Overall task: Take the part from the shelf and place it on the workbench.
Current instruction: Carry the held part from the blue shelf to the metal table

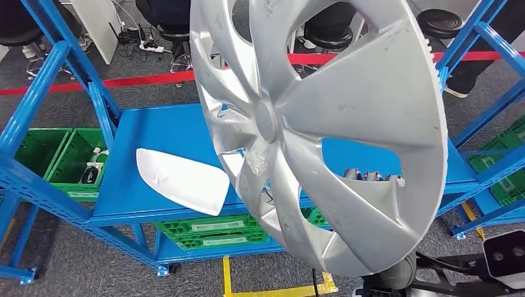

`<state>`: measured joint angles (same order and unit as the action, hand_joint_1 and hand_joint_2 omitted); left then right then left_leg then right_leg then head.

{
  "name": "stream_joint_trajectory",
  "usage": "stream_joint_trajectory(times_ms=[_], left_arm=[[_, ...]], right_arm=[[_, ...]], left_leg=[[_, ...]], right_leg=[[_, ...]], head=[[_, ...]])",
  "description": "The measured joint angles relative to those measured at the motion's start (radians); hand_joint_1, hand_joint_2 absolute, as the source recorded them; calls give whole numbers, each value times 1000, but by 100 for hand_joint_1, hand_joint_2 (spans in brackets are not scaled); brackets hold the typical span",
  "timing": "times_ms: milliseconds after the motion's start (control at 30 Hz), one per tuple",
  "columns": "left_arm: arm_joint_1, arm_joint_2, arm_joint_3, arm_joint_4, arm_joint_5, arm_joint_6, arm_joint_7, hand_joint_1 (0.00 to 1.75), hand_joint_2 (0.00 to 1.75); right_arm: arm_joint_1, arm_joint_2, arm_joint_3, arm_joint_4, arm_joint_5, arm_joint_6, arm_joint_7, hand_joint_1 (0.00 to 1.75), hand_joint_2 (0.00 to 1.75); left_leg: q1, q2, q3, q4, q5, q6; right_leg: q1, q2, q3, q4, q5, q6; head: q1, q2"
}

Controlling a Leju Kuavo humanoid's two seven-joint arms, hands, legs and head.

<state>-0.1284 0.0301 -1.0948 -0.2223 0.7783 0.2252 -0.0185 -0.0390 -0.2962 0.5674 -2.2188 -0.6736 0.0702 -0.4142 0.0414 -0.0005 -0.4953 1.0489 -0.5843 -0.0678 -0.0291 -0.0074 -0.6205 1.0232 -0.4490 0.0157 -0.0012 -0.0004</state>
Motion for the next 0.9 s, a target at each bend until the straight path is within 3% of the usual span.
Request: stream_joint_trajectory(times_ms=[33, 133, 167, 200, 267, 300, 333, 400, 467, 533, 567, 633, 667, 733, 800, 833, 867, 900], left_arm=[[0, 0, 0, 0, 0, 0, 0, 0, 175], [-1, 1, 0, 0, 0, 1, 0, 0, 175], [-2, 2, 0, 0, 0, 2, 0, 0, 175], [-3, 2, 0, 0, 0, 2, 0, 0, 175], [-3, 2, 0, 0, 0, 2, 0, 0, 175], [-3, 2, 0, 0, 0, 2, 0, 0, 175], [-3, 2, 0, 0, 0, 2, 0, 0, 175], [-3, 2, 0, 0, 0, 2, 0, 0, 175], [-3, 1, 0, 0, 0, 2, 0, 0, 175], [-3, -1, 0, -1, 0, 2, 0, 0, 175], [-3, -2, 0, -1, 0, 2, 0, 0, 175], [-2, -2, 0, -1, 0, 2, 1, 0, 175], [-2, -1, 0, -1, 0, 2, 1, 0, 175], [-1, 0, 0, -1, 0, 2, 1, 0, 175], [-3, 1, 0, 0, 0, 2, 1, 0, 175], [-3, 1, 0, 0, 0, 2, 1, 0, 175], [-3, 2, 0, 0, 0, 2, 1, 0, 175], [-3, 3, 0, 0, 0, 3, 1, 0, 175]], right_arm=[[0, 0, 0, 0, 0, 0, 0, 175, 175], [1, 0, -3, 1, -1, 0, 1, 175, 175], [2, 0, -6, 3, -2, 0, 1, 175, 175], [2, 0, -9, 4, -2, 0, 1, 175, 175], [2, 0, -15, 6, -3, 1, 1, 175, 175], [2, 0, -16, 7, -3, 1, 1, 175, 175], [2, 0, -16, 9, -3, 1, 1, 175, 175], [2, 0, -16, 13, -3, 2, 1, 175, 175], [0, 0, -17, 14, -3, 2, 1, 175, 175], [-3, 0, -18, 14, -4, 3, 1, 175, 175], [-4, 0, -18, 13, -4, 3, 1, 175, 175], [-6, 0, -18, 14, -6, 3, 1, 175, 175], [-6, 0, -18, 14, -6, 3, 1, 175, 175], [-7, 2, -18, 15, -7, 3, 1, 175, 175], [-8, 5, -18, 17, -8, 3, 1, 175, 175], [-8, 6, -17, 18, -8, 3, 1, 175, 175], [-8, 8, -17, 19, -8, 3, 1, 175, 175], [-8, 9, -17, 21, -6, 2, 1, 175, 175]], left_leg=[[-1, -2, 3, -15, 1, 7], [-7, -4, -18, -11, 12, 42], [-8, -3, -26, -11, 21, 53], [-9, -3, -37, -12, 31, 63], [-16, -2, -62, -11, 50, 77], [-20, -1, -74, -11, 60, 81], [-25, 0, -86, -10, 69, 83], [-35, 1, -110, -9, 87, 85], [-43, 1, -127, -9, 103, 85], [-45, 4, -137, -10, 118, 78], [-43, 6, -142, -11, 127, 72], [-39, 9, -150, -13, 140, 59], [-38, 9, -156, -8, 131, 54], [-36, 4, -176, 48, 61, 45], [-31, -1, -198, 158, -27, 33], [-27, -1, -201, 205, -45, 27], [-23, -1, -193, 230, -37, 20], [-19, 0, -173, 227, -12, 14]], right_leg=[[0, 2, -5, 5, 4, 9], [-4, 6, -15, 4, 15, 31], [-6, 6, -21, 14, -3, 35], [-7, 6, -30, 41, -39, 37], [-5, 6, -51, 147, -142, 35], [-4, 6, -58, 205, -180, 33], [-2, 7, -57, 245, -194, 30], [6, 7, -16, 238, -162, 16], [21, 7, 73, 122, -118, -10], [33, 7, 148, 2, -116, -30], [38, 7, 163, -29, -121, -34], [40, 5, 162, -53, -108, -35], [39, 3, 158, -63, -95, -37], [32, -3, 144, -79, -70, -42], [31, -7, 118, -73, -53, -45], [30, -8, 104, -66, -46, -42], [29, -10, 87, -58, -40, -40], [27, -11, 70, -48, -34, -36]], head=[[-4, 0], [-1, 0], [2, 0], [6, 0], [18, 0], [23, 0], [28, 0], [37, 0], [44, 0], [44, 0], [44, 0], [48, 0], [50, 0], [42, 0], [28, 0], [22, 0], [18, 0], [14, 0]])
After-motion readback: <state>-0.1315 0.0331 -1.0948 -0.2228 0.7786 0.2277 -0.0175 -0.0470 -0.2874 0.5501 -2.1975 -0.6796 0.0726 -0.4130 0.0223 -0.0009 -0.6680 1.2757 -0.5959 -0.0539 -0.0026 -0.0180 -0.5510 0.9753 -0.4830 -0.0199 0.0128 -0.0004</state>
